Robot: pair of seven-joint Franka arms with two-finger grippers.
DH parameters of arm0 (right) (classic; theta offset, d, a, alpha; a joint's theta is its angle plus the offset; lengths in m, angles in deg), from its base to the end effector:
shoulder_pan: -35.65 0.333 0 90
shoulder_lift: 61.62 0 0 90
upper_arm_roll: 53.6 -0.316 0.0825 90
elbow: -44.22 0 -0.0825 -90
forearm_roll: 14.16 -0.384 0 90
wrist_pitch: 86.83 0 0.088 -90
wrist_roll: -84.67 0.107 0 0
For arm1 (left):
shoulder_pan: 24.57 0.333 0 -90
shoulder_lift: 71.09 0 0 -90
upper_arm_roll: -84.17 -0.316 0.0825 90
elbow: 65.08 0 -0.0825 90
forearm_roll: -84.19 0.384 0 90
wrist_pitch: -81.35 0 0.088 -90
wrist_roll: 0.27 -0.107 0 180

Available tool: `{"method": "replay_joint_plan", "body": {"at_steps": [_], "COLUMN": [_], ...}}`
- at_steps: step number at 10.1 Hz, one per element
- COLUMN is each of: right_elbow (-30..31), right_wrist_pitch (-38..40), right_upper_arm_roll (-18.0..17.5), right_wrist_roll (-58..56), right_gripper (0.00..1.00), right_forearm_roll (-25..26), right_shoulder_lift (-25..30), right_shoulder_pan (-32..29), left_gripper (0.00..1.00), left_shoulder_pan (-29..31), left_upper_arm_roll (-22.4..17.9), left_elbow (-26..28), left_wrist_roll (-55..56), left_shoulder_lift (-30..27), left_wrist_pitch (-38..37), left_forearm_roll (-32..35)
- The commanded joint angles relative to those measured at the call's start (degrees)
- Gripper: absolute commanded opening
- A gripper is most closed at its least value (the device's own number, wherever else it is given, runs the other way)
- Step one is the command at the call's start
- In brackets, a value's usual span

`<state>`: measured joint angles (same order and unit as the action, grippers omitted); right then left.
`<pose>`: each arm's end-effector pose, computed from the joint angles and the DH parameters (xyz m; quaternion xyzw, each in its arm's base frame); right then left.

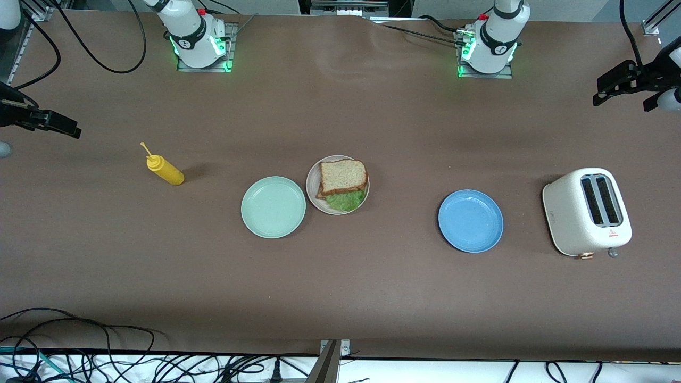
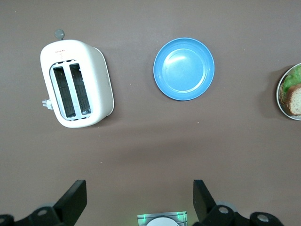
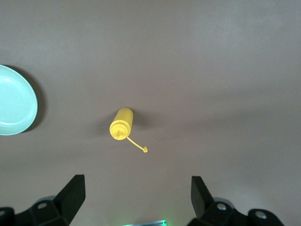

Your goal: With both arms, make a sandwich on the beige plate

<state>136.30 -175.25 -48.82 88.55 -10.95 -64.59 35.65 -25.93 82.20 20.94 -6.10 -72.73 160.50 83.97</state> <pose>0.5612 -0.0520 0.5765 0.9951 -0.0746 -0.0579 0.0297 0.5254 0.0054 0.6564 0.9979 -0.0458 -0.0454 0.0050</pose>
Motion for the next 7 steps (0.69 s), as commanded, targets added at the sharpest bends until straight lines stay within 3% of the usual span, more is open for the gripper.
{"method": "replay_joint_plan", "body": {"at_steps": [1, 7], "right_elbow": [-1.55, -1.73], "right_wrist_pitch": [0.52, 1.49], "right_upper_arm_roll": [0.41, 0.32], "right_wrist_roll": [0.07, 0.07], "right_gripper": [1.00, 1.00], "right_forearm_roll": [0.31, 0.22], "right_shoulder_lift": [0.41, 0.41], "right_shoulder_pan": [0.70, 0.70], "left_gripper": [1.00, 1.00], "left_shoulder_pan": [0.56, 0.65], "left_upper_arm_roll": [0.04, -0.13], "left_elbow": [-1.82, -1.82], "left_wrist_roll": [-0.06, 0.03], "left_shoulder_lift": [0.85, 0.85], "left_wrist_pitch": [-0.31, -0.48], "left_forearm_roll": [-0.40, -0.49]}}
